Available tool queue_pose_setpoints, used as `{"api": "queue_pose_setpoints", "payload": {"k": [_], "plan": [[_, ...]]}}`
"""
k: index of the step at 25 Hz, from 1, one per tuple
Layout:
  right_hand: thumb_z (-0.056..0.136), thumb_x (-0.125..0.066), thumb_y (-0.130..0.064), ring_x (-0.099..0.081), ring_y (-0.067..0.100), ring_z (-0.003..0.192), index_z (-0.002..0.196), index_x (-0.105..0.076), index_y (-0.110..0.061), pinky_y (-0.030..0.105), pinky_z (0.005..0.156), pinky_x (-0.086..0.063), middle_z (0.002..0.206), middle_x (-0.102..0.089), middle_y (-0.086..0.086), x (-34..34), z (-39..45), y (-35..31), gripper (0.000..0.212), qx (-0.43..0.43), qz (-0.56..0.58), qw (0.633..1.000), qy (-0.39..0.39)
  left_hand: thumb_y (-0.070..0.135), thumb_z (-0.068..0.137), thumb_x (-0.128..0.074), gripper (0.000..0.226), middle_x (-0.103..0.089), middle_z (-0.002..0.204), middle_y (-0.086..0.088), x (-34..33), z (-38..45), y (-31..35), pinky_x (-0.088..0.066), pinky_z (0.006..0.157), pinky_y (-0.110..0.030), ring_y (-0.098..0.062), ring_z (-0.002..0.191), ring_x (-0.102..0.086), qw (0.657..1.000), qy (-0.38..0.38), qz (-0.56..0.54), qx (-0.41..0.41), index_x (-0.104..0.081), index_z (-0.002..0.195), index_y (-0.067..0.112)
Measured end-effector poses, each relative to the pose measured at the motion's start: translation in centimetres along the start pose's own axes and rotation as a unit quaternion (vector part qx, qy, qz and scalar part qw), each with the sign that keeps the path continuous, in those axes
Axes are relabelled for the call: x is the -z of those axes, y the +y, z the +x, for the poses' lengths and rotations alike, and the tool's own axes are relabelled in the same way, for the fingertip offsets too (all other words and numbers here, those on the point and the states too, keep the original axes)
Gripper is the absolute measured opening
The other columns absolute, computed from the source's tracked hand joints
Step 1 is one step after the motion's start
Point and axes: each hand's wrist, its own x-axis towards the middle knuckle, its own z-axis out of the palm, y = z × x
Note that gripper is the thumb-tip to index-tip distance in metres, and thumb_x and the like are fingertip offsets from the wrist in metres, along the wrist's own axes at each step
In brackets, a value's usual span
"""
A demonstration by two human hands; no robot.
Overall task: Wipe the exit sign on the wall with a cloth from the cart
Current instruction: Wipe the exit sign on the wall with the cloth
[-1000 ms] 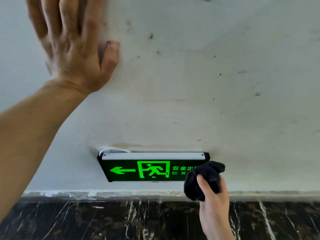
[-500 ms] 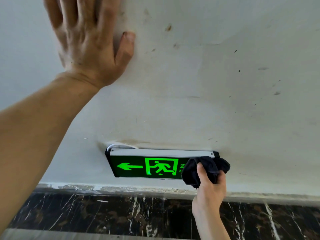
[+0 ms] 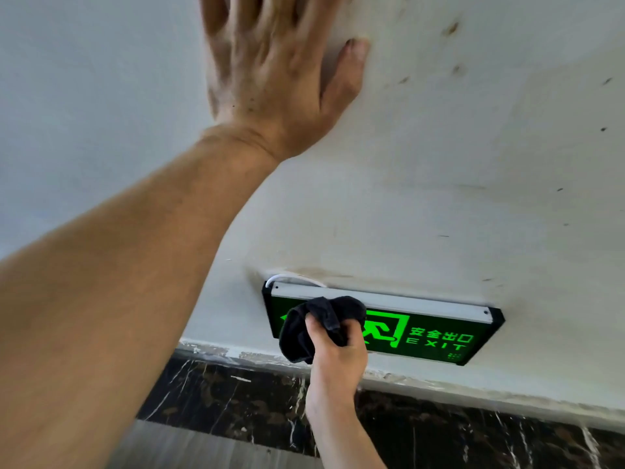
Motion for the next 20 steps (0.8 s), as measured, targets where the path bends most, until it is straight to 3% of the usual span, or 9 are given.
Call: {"api": "queue_pose_setpoints", "payload": {"k": [3,7,10,12,15,18,20], "plan": [[0.071,-0.082,-0.011,-0.06,-0.002,0.058,0.07,-0.068,-0.025,0.01,0.054,-0.047,0.063,-0.069,-0.012,-2.9,-0.8,1.8,0.019,-0.042,-0.01,0.999,-0.02,0.037,0.085,-0.057,0.043,-0.067,0.108,-0.019,-0.2,-0.2,-0.3,-0.044,0.082,-0.048,-0.037,0.095,-0.062,1.0,0.008,-0.008,0.005,-0.067,0.111,0.004],[0.071,-0.082,-0.015,-0.065,0.003,0.069,0.075,-0.071,-0.028,0.016,0.062,-0.047,0.072,-0.073,-0.01,-5.5,-1.9,2.8,0.018,-0.079,-0.039,0.995,-0.054,0.037,0.085,-0.056,0.04,-0.07,0.105,-0.016,-0.5,-0.6,-0.6,-0.045,0.079,-0.049,-0.037,0.093,-0.064,0.999,0.019,-0.028,-0.005,-0.069,0.108,0.007],[0.072,-0.08,-0.01,-0.068,0.005,0.073,0.08,-0.073,-0.026,0.014,0.063,-0.049,0.079,-0.076,-0.006,-4.6,-2.2,2.4,0.02,-0.09,-0.048,0.988,-0.113,0.037,0.086,-0.055,0.041,-0.07,0.105,-0.016,-0.5,-0.6,-0.7,-0.046,0.079,-0.048,-0.037,0.094,-0.063,0.999,0.025,-0.024,-0.004,-0.069,0.109,0.007],[0.069,-0.081,-0.015,-0.068,0.014,0.085,0.083,-0.072,-0.027,0.022,0.072,-0.053,0.092,-0.074,0.002,-2.1,-2.4,2.0,0.021,-0.069,-0.067,0.987,-0.126,0.038,0.086,-0.055,0.043,-0.068,0.109,-0.017,-0.5,-0.7,-0.6,-0.044,0.082,-0.049,-0.038,0.097,-0.062,1.0,0.018,-0.012,-0.001,-0.067,0.112,0.006],[0.061,-0.081,-0.027,-0.065,0.026,0.099,0.088,-0.07,-0.028,0.04,0.089,-0.054,0.109,-0.066,0.008,3.3,-2.3,1.4,0.029,-0.031,-0.082,0.993,-0.083,0.037,0.088,-0.054,0.045,-0.063,0.116,-0.021,-0.4,-0.7,-0.5,-0.041,0.086,-0.053,-0.041,0.102,-0.058,1.0,0.008,0.0,-0.003,-0.061,0.118,0.004],[0.067,-0.081,-0.016,-0.068,0.034,0.092,0.089,-0.072,-0.026,0.041,0.082,-0.055,0.088,-0.075,0.008,9.1,-1.4,0.0,0.025,-0.02,-0.072,0.997,-0.026,0.037,0.091,-0.049,0.047,-0.058,0.121,-0.026,-0.4,-0.9,-0.6,-0.037,0.09,-0.057,-0.045,0.107,-0.052,1.0,-0.016,0.002,0.008,-0.053,0.123,0.004],[0.073,-0.079,-0.006,-0.069,0.034,0.09,0.089,-0.072,-0.026,0.043,0.08,-0.056,0.083,-0.075,0.004,12.6,-0.4,-1.3,0.027,0.0,-0.056,0.997,0.052,0.037,0.091,-0.048,0.046,-0.056,0.121,-0.028,-0.4,-0.8,-0.6,-0.035,0.091,-0.058,-0.047,0.107,-0.05,1.0,-0.023,0.001,0.014,-0.047,0.123,0.004]]}}
